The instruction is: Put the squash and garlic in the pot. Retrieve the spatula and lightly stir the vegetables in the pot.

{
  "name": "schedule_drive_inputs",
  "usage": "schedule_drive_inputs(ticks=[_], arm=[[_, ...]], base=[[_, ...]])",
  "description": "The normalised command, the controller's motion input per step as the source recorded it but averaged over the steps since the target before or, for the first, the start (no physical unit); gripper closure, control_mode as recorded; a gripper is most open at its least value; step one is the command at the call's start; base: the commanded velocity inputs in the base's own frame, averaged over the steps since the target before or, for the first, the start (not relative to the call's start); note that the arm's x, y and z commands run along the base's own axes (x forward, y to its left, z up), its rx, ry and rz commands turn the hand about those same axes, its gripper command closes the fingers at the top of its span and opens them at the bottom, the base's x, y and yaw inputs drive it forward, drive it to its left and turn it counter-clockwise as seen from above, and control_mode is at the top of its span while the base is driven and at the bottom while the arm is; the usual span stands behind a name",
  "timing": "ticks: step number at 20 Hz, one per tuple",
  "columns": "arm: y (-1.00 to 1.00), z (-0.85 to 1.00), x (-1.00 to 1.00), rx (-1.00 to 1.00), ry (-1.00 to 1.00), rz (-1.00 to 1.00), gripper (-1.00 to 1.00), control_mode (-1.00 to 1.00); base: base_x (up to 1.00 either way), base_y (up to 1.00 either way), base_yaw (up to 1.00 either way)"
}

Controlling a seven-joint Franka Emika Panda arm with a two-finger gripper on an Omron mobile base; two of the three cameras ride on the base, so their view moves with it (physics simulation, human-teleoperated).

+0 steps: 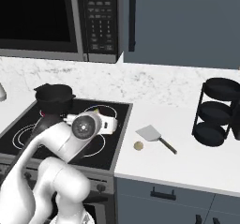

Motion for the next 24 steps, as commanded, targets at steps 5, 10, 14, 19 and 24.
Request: schedule_drive_inputs(ticks=[5,10,14,19,24], arm=[[0.92,0.52,0.31,0.20,-0.06,0.13,1.00,-1.00],[0.61,0.00,0.63,0.28,0.01,0.17,1.00,-1.00],[0.58,0.00,0.81,0.30,0.00,0.14,1.00,-1.00],[0.95,0.00,0.76,0.17,0.00,0.09,1.00,-1.00],[0.89,0.00,0.56,-0.02,-0.03,0.00,1.00,-1.00]], base=[[0.00,0.00,0.00],[0.00,0.00,0.00],[0.00,0.00,0.00],[0.00,0.00,0.00],[0.00,0.00,0.00]])
